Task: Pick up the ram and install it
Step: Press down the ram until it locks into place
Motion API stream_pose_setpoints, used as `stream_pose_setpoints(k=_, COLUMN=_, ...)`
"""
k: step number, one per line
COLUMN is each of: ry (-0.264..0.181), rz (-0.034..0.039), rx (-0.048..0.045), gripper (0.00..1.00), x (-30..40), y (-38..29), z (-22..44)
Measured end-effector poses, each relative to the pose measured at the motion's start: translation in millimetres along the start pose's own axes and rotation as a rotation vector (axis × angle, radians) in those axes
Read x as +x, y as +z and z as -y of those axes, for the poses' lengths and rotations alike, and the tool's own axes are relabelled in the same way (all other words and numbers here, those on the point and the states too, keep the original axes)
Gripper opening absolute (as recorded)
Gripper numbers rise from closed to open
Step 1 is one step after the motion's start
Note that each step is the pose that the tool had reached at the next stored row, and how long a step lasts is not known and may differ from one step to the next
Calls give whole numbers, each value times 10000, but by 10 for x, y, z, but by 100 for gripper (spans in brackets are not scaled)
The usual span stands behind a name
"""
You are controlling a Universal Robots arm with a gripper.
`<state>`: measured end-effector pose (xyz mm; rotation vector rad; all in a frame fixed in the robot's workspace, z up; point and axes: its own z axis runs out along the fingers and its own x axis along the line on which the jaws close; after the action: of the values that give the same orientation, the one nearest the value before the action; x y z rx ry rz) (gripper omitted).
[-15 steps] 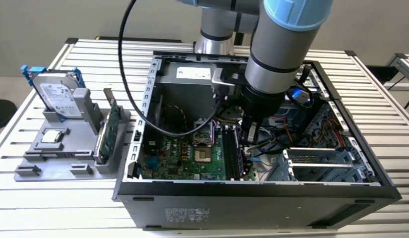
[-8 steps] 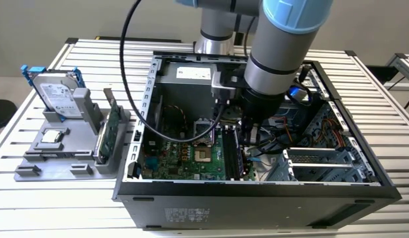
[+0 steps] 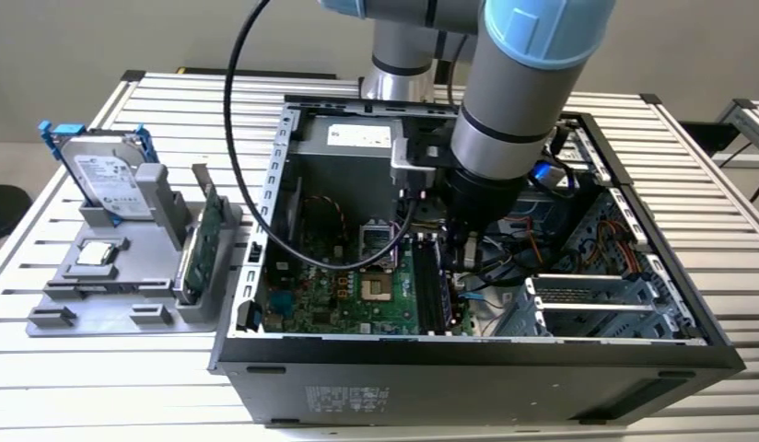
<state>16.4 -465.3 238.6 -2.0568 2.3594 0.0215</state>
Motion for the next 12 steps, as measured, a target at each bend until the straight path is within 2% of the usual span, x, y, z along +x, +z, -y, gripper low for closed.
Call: stream_pose_setpoints(k=12, ry=-9, rz=2, rx=-11, gripper=0, x=-6, y=17, z=-9)
